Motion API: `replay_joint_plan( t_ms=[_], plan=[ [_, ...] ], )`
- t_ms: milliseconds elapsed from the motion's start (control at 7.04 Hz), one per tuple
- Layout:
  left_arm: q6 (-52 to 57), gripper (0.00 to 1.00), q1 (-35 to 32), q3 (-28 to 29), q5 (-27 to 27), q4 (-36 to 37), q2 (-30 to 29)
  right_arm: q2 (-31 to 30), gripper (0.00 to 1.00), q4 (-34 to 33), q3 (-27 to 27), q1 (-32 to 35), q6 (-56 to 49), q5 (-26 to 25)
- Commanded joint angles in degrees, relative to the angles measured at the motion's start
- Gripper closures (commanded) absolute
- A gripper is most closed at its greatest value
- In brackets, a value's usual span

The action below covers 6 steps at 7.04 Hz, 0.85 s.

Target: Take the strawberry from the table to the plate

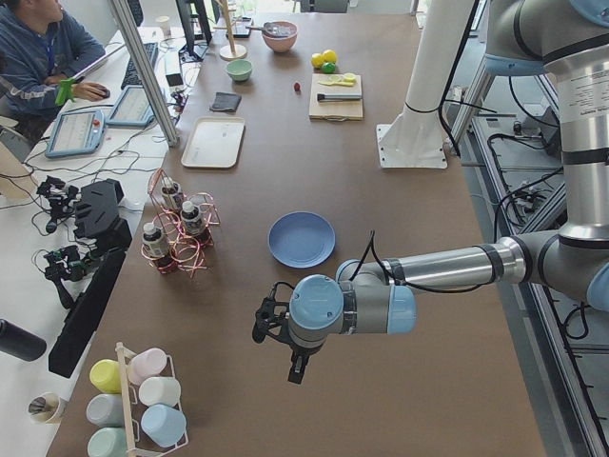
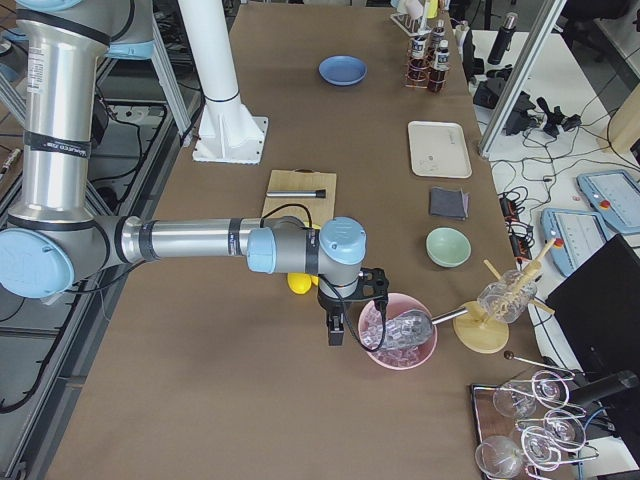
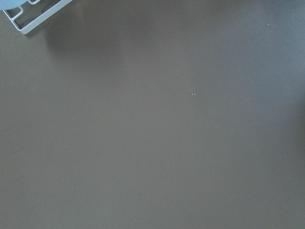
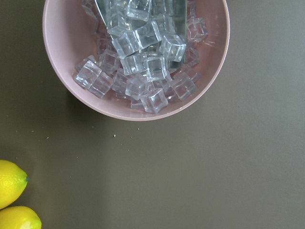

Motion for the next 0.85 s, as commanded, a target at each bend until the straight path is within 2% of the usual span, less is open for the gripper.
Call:
replay_joint_plan(
  t_ms=[0,284,568,710],
  plan=[
    [0.13,0.00,0.01,-0.07,0.33,-0.07,-0.43,0.00,0.00,0.00,0.01,0.00,0.00,0.01],
    [0.14,0.00,-0.08,-0.16,-0.37,-1.47,-1.14,0.00,0.00,0.00,0.01,0.00,0.00,0.10],
    [-0.13,0.00,-0.25,0.28,-0.29,-8.74,-0.96,-0.09,0.00,0.00,-0.16,0.00,0.00,0.28],
    [-1.52,0.00,-0.25,0.19,-0.29,-9.56,-0.96,0.00,0.00,0.00,-0.16,0.00,0.00,0.28]
  ],
)
